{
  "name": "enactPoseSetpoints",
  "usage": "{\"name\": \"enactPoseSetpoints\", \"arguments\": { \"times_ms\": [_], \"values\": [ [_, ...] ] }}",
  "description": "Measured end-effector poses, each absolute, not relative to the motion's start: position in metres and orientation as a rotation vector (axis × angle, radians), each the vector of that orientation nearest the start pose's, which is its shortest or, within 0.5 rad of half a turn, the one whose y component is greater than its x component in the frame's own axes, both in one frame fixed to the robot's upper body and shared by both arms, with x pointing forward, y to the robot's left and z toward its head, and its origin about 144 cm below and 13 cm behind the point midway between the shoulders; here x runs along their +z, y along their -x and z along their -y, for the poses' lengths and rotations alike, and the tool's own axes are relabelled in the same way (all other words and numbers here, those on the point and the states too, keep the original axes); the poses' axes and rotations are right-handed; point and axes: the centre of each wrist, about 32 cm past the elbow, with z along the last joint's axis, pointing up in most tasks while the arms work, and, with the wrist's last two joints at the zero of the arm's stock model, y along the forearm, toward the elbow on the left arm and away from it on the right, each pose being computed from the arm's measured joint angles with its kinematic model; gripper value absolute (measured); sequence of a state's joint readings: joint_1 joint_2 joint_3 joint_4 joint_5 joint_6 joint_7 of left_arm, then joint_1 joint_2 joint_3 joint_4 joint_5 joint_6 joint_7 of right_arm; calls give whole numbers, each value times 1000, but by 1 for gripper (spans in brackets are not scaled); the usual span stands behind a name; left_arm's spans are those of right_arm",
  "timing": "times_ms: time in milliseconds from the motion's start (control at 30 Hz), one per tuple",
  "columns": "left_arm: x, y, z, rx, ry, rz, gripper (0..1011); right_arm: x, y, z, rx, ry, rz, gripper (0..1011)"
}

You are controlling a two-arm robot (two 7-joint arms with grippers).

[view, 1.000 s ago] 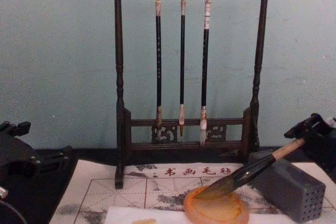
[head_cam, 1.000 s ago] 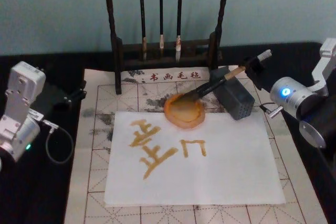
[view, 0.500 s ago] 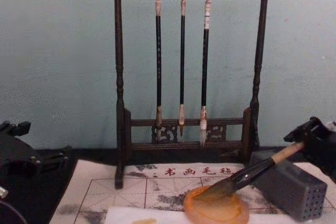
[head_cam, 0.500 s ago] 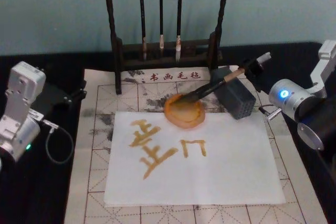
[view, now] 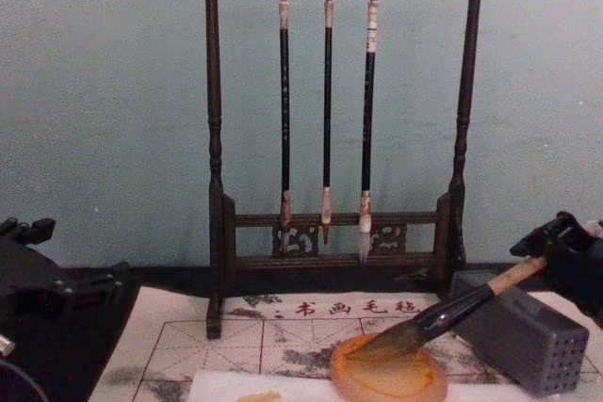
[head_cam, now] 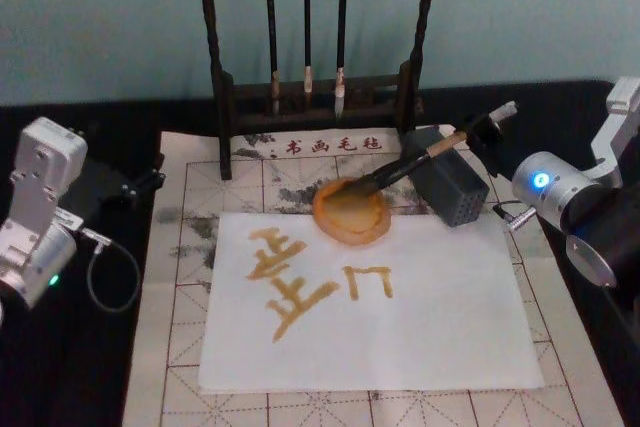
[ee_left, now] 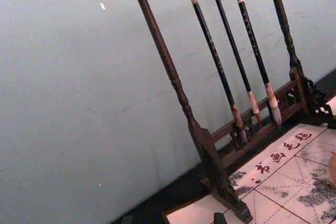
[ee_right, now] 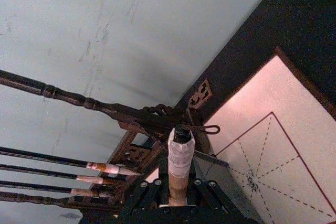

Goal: Pick up the brush from the inkstone, write on the paper, then place the brush back to its original position.

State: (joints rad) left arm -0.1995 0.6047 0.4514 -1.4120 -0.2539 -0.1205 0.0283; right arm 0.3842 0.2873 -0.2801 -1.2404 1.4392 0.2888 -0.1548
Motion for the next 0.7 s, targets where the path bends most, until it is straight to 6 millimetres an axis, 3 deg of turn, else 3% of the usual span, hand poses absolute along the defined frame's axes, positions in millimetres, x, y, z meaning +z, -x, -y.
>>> {"name": "enactPoseSetpoints", "arguments": {
  "times_ms": [367,600,700],
  "values": [
    [1140,-489,-310,1248,-304,285,1001,1171,-558,257,-1247,-438,-1108,198],
    [1140,-489,-310,1248,-304,285,1001,1171,-558,257,-1246,-439,-1108,369],
    [1140,-489,-310,1248,-304,285,1001,1171,-558,257,-1246,-439,-1108,498]
  ]
}}
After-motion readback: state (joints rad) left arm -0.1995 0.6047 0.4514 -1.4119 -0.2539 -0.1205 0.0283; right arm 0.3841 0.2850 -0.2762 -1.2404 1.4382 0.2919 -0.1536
